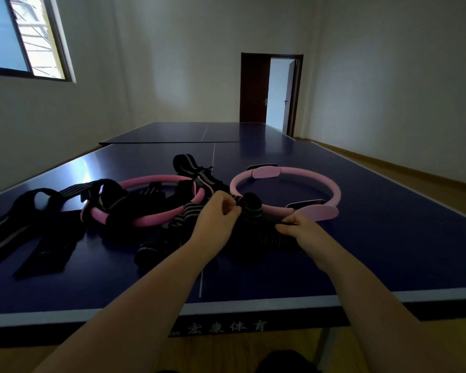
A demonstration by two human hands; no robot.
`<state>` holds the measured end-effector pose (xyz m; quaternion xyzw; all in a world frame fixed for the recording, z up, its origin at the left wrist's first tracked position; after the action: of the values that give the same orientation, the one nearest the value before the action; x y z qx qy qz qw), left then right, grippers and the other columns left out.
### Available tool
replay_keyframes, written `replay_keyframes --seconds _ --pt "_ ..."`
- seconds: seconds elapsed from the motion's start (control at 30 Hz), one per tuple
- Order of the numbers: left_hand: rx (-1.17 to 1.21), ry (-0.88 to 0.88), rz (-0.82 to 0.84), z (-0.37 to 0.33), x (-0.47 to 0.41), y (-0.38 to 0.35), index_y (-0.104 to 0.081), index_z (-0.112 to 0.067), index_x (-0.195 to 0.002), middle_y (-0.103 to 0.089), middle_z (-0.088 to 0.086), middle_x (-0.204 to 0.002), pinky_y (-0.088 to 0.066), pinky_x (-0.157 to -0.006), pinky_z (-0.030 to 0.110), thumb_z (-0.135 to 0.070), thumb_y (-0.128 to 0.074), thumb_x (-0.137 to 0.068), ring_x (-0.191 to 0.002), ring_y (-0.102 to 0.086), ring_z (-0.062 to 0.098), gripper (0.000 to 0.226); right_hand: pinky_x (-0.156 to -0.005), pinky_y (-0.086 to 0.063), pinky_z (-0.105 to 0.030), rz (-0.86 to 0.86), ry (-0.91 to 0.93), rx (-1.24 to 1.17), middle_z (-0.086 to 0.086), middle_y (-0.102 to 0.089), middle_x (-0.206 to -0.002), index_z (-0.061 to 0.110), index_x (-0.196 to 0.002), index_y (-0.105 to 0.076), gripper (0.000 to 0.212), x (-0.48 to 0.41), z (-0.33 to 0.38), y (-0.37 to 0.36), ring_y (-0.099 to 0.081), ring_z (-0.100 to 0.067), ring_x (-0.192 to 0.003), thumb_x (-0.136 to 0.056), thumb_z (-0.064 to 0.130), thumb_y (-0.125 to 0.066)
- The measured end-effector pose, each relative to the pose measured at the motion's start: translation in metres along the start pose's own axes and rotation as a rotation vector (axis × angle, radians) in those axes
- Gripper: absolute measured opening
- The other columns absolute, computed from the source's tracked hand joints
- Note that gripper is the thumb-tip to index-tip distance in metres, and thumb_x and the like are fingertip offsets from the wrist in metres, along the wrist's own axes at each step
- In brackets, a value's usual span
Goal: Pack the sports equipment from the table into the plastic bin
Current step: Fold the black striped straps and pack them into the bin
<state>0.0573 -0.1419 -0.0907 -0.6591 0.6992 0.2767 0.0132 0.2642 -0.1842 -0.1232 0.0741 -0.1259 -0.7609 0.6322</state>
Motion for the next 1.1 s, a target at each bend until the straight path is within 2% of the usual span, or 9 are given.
replay_keyframes --seconds 0.07,0.13,0.2,0.3,0.37,0.47,0.67,0.8,1.1 --pt "-0.015 0.033 -0.068 0.009 -0.003 0.011 -0.057 -0.023 -0.092 -0.06 -0.016 -0.093 -0.048 -0.071 0.02 -0.013 -0.057 -0.098 -0.088 -0.062 0.008 0.011 -0.076 -0.049 -0.031 -0.03 -0.035 0.182 -0.005 -0.067 -0.107 0.014 -0.104 -0.067 0.016 -0.006 -0.013 0.007 -0.063 -0.017 -0.095 -0.095 0.027 -0.063" --pt "0.015 0.095 -0.102 0.019 -0.006 0.017 -0.058 -0.02 -0.091 -0.054 -0.024 -0.089 -0.053 -0.074 0.027 -0.006 -0.054 -0.097 -0.088 -0.064 0.014 0.016 -0.085 -0.051 -0.035 -0.053 -0.025 0.362 -0.001 -0.065 -0.109 0.017 -0.104 -0.067 0.02 -0.012 -0.023 0.001 -0.061 -0.017 -0.097 -0.093 0.034 -0.063" --pt "0.037 0.149 -0.106 0.027 -0.007 0.02 -0.06 -0.012 -0.11 -0.059 -0.02 -0.091 -0.054 -0.083 0.034 -0.002 -0.051 -0.096 -0.086 -0.064 0.017 0.019 -0.094 -0.048 -0.038 -0.126 0.055 0.518 -0.001 -0.054 -0.119 0.022 -0.113 -0.062 0.03 -0.019 -0.03 -0.01 -0.055 -0.021 -0.108 -0.09 0.041 -0.066" --pt "0.081 0.199 -0.096 0.036 -0.006 0.022 -0.052 -0.005 -0.132 -0.065 -0.011 -0.098 -0.055 -0.088 0.037 0.001 -0.05 -0.095 -0.086 -0.064 0.017 0.038 -0.092 -0.046 -0.038 -0.242 0.178 0.611 -0.001 -0.05 -0.12 0.025 -0.117 -0.058 0.037 -0.016 -0.024 -0.023 -0.051 -0.023 -0.114 -0.088 0.046 -0.067" --pt "0.122 0.215 -0.097 0.041 -0.005 0.024 -0.055 -0.007 -0.129 -0.067 -0.006 -0.102 -0.056 -0.091 0.037 0.002 -0.05 -0.095 -0.092 -0.065 0.018 0.035 -0.089 -0.049 -0.042 -0.313 0.249 0.656 0.002 -0.054 -0.117 0.027 -0.11 -0.062 0.035 -0.01 -0.012 -0.028 -0.052 -0.021 -0.112 -0.087 0.053 -0.065" --pt "0.15 0.199 -0.127 0.038 -0.006 0.034 -0.06 -0.011 -0.1 -0.068 -0.001 -0.111 -0.056 -0.078 0.026 0.001 -0.049 -0.095 -0.091 -0.065 0.015 0.017 -0.088 -0.047 -0.038 -0.338 0.388 0.648 0.008 -0.057 -0.114 0.029 -0.105 -0.065 0.03 -0.002 0.021 -0.042 -0.051 -0.015 -0.109 -0.088 0.053 -0.062" --pt "0.189 0.173 -0.194 0.028 -0.011 0.082 -0.059 -0.012 -0.092 -0.069 0.006 -0.094 -0.054 -0.067 0.028 -0.002 -0.052 -0.095 -0.085 -0.068 0.021 0.012 -0.082 -0.048 -0.026 -0.128 0.552 0.409 0.008 -0.059 -0.101 0.024 -0.103 -0.066 0.016 -0.003 0.082 -0.118 -0.057 -0.007 -0.091 -0.09 0.033 -0.066" --pt "0.081 0.211 -0.236 0.05 -0.007 0.129 -0.058 -0.017 -0.089 -0.068 0.006 -0.097 -0.055 -0.077 0.035 -0.001 -0.051 -0.093 -0.089 -0.066 0.024 0.018 -0.073 -0.05 -0.025 0.111 0.506 0.34 0.006 -0.064 -0.097 0.022 -0.109 -0.062 0.017 -0.011 0.102 -0.182 -0.062 -0.009 -0.085 -0.092 0.026 -0.063" --pt "-0.302 0.471 -0.209 0.139 -0.017 0.209 -0.056 -0.02 -0.132 -0.061 0.011 -0.127 -0.055 -0.091 0.043 -0.009 -0.056 -0.09 -0.103 -0.064 0.028 0.043 -0.097 -0.05 -0.039 0.281 0.46 0.613 -0.003 -0.06 -0.129 0.023 -0.136 -0.052 0.047 -0.059 0.119 -0.295 -0.057 -0.023 -0.116 -0.093 0.007 -0.052"
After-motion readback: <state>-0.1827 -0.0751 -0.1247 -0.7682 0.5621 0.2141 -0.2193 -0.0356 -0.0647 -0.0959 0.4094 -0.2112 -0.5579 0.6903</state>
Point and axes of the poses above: each hand's wrist, its own x-axis away from the middle knuckle, its own y-axis out of the back of the hand, z = x × y, the point moved 4 cm from there along -x, towards the middle knuckle
